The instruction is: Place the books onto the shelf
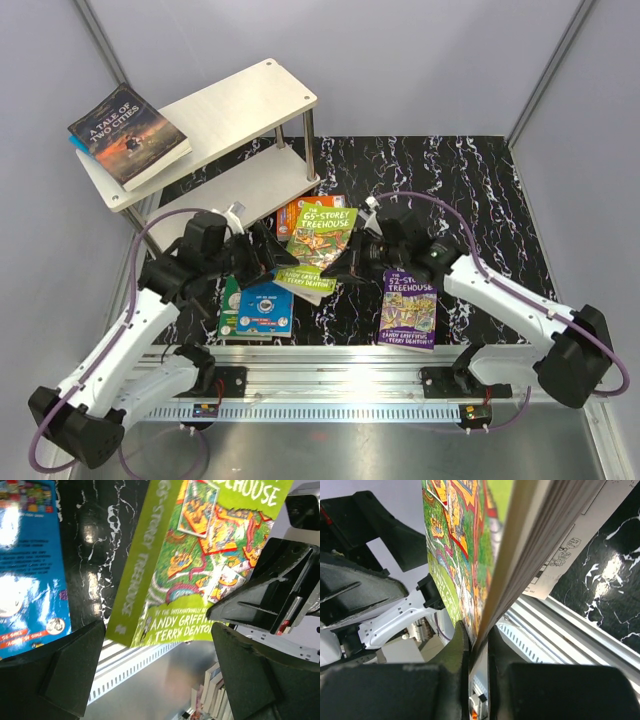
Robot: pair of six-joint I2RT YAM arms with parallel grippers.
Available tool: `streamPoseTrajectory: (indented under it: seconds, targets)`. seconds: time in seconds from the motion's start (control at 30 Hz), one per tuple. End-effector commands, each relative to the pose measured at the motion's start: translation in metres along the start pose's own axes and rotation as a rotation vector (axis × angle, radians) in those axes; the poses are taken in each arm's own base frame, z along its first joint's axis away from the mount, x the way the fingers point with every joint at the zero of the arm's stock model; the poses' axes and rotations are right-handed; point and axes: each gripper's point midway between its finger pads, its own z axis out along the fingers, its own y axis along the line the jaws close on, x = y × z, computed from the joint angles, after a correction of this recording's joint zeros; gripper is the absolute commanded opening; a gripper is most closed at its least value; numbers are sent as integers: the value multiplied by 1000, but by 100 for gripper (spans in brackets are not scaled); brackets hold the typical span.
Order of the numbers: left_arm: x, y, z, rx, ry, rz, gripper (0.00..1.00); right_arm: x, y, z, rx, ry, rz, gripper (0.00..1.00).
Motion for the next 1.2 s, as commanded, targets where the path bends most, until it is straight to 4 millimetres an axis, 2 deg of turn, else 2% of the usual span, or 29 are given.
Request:
streamPoseTrajectory:
  seconds: [0.0,0.07,0.2,0.3,0.33,0.4,0.43,0.53,0.57,0.6,0.7,0.73,0.77,0.8,0.83,0.9,0.93,0.97,1.0,1.1,1.17]
  targets:
    - [-12,-14,14,27,-58,38,93,-5,54,-23,-236,-61,-42,0]
    - [-9,-11,21,17,-42,47,90,-4,61,-27,-278,-60,-43,0]
    - [-6,-12,28,40,-26,46,73,3,64,-38,-323,-67,-46,0]
    - [1,-22,34,105,0,56,65,4,66,-45,-346,-91,-43,0]
    - [3,-25,34,118,4,63,56,4,65,-46,-347,-96,-39,0]
    - [7,-34,36,155,11,89,50,5,64,-48,-346,-108,-33,0]
    - [11,-39,37,170,25,98,33,6,62,-48,-341,-110,-28,0]
    - [18,-44,42,209,42,97,14,4,60,-53,-330,-133,-24,0]
    - [18,-53,42,259,40,95,10,3,62,-55,-330,-141,-31,0]
    - [22,-56,45,288,44,102,0,3,60,-57,-315,-151,-34,0]
    - [29,-56,54,299,56,81,0,1,66,-67,-314,-178,-58,1]
    - [33,-55,58,296,65,79,0,1,60,-67,-272,-180,-45,16]
    - [29,-49,63,255,36,51,0,-3,65,-74,-260,-197,-67,76]
    - [28,-45,66,238,22,30,0,-3,64,-77,-236,-199,-72,99]
    - [33,-29,74,210,27,-3,0,-1,53,-78,-171,-194,-56,100]
    - [21,-37,75,282,-52,-79,0,-2,65,-97,-165,-216,-101,100]
    - [14,-47,72,359,-97,-100,0,1,59,-102,-125,-215,-101,100]
    - [11,-37,74,360,-135,-159,0,0,68,-114,-137,-235,-118,100]
    - [6,-35,74,374,-171,-171,0,3,73,-129,-151,-257,-132,100]
    - [-18,-45,62,427,-306,-174,0,14,76,-160,-142,-288,-145,100]
    - [-39,-43,55,414,-429,-197,0,17,82,-176,-153,-310,-162,100]
